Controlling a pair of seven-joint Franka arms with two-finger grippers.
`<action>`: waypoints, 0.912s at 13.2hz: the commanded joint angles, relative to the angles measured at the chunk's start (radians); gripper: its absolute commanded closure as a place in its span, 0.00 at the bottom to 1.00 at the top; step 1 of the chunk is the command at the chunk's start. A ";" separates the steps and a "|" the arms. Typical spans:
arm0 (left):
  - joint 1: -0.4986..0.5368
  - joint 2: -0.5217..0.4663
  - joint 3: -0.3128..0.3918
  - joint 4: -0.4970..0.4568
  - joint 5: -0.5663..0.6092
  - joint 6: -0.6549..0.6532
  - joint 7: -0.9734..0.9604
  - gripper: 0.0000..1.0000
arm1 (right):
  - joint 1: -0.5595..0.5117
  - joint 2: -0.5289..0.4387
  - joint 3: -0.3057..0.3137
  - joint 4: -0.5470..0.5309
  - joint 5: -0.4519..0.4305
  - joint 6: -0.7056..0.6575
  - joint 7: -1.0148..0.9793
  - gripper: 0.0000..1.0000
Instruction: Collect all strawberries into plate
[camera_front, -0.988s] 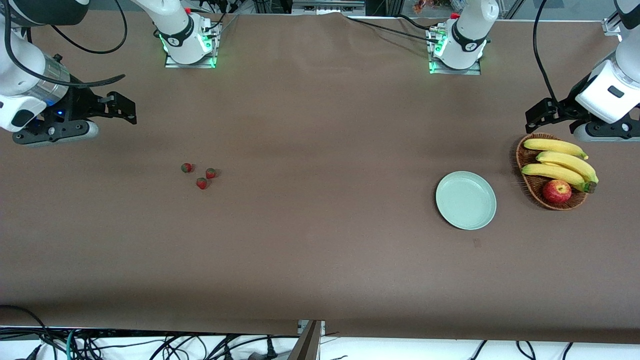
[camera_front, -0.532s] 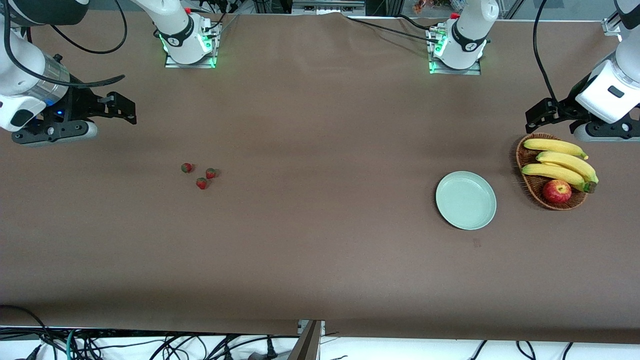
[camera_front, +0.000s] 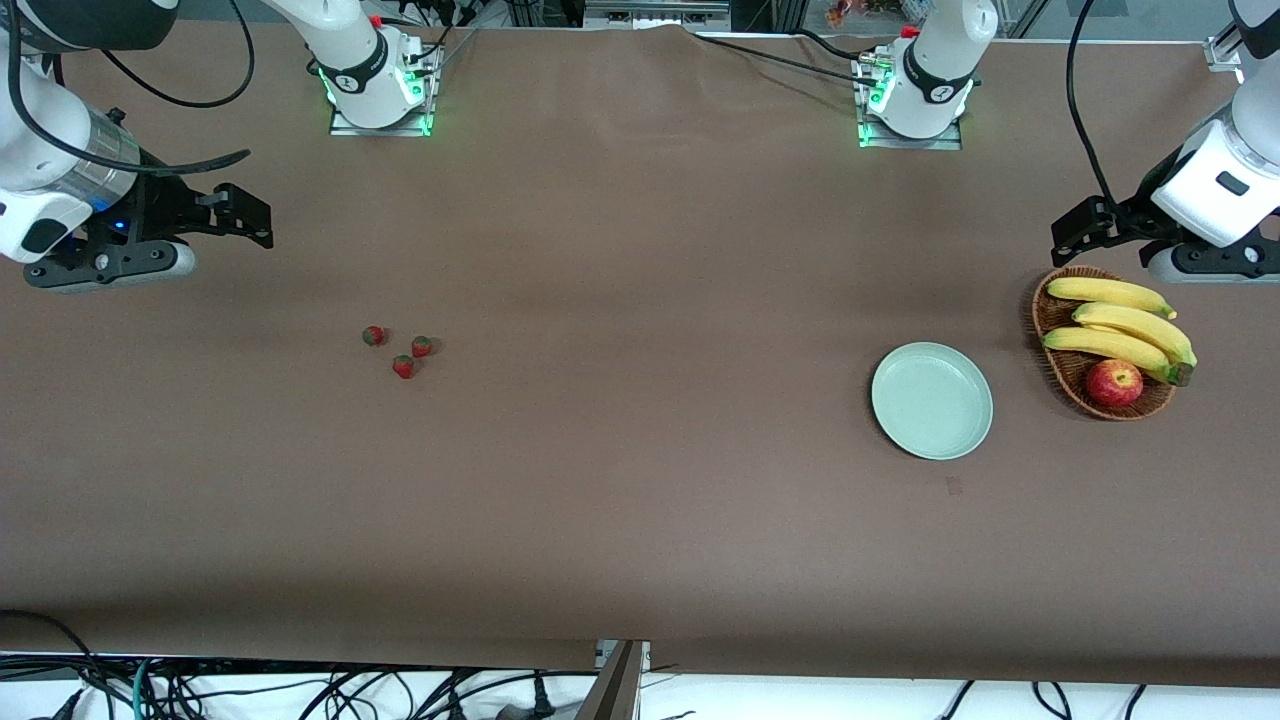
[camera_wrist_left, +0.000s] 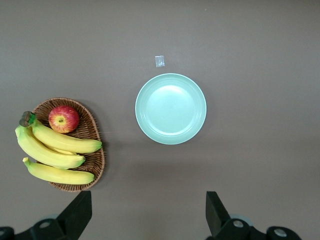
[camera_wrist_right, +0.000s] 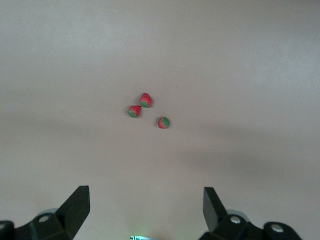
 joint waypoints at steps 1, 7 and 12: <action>0.002 -0.006 0.000 0.009 -0.017 -0.013 -0.006 0.00 | 0.013 0.005 0.012 0.013 -0.017 -0.020 0.019 0.00; 0.004 -0.006 0.000 0.009 -0.017 -0.015 -0.005 0.00 | 0.014 0.010 0.012 0.003 -0.020 -0.032 0.023 0.00; 0.004 -0.006 0.000 0.011 -0.017 -0.013 -0.006 0.00 | 0.019 0.116 0.012 -0.166 -0.020 0.130 0.013 0.00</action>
